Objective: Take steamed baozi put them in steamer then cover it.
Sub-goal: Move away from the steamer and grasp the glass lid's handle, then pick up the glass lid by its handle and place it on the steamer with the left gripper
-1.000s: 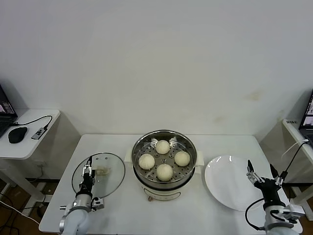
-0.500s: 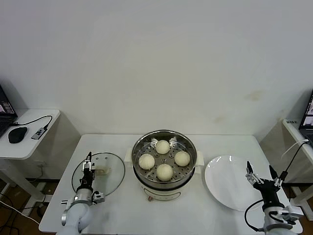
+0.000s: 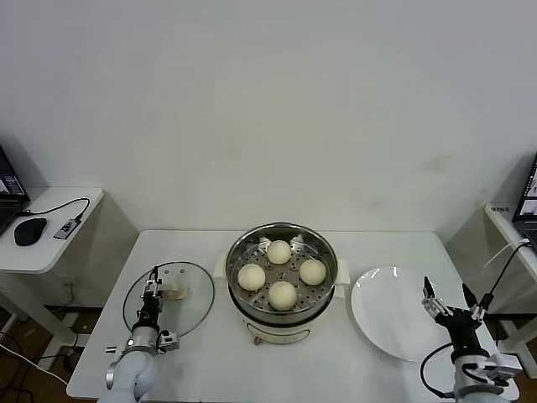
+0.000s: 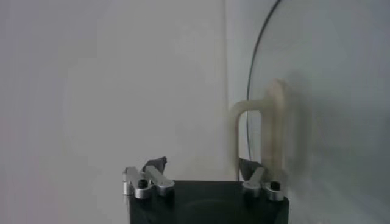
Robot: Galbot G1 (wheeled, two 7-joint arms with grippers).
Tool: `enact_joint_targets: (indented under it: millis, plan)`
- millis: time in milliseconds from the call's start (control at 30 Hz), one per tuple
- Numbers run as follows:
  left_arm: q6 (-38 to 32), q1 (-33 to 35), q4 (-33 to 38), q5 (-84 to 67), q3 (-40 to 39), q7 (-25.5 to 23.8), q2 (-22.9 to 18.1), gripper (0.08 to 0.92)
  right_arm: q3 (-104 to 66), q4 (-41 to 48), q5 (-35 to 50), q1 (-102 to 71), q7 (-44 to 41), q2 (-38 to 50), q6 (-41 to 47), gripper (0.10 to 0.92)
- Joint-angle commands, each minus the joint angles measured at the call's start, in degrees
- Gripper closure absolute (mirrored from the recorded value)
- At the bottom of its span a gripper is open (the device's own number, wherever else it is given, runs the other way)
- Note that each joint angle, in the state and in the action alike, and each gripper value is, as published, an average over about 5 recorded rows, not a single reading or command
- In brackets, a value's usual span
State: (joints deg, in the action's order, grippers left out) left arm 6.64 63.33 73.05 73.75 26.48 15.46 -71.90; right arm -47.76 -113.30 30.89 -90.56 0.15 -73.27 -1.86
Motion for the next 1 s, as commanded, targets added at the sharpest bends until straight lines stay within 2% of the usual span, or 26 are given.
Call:
enact_joint_targets:
  millis: [33, 400, 500, 733, 1000]
  plan:
    - [-0.53, 0.21, -0.88, -0.09, -0.23, -0.31, 0.59, 0.464, 0.03, -0.32, -0.22, -0.15, -0.01, -0.17, 0.04, 0.203]
    - [-1.62, 0.18, -0.81, -0.48, -0.24, -0.64, 1.44, 0.784, 0.19, -0.71, -0.69, -0.32, 0.0, -0.61, 0.04, 0.203]
    - [-1.48, 0.55, 0.73, -1.15, -0.17, -1.14, 1.83, 0.845, 0.18, -0.83, -0.97, -0.27, 0.02, -0.86, 0.14, 0.203]
    - [3.62, 5.95, 15.39, -8.95, 0.97, -9.52, 3.81, 0.856, 0.29, -0.91, -0.93, 0.67, 0.1, -0.91, 0.72, 0.203]
    - [13.65, 10.55, 29.28, -12.91, 3.37, -15.16, 4.45, 0.856, 0.26, -1.07, -0.4, 1.97, 0.8, -1.61, 4.18, 0.203]
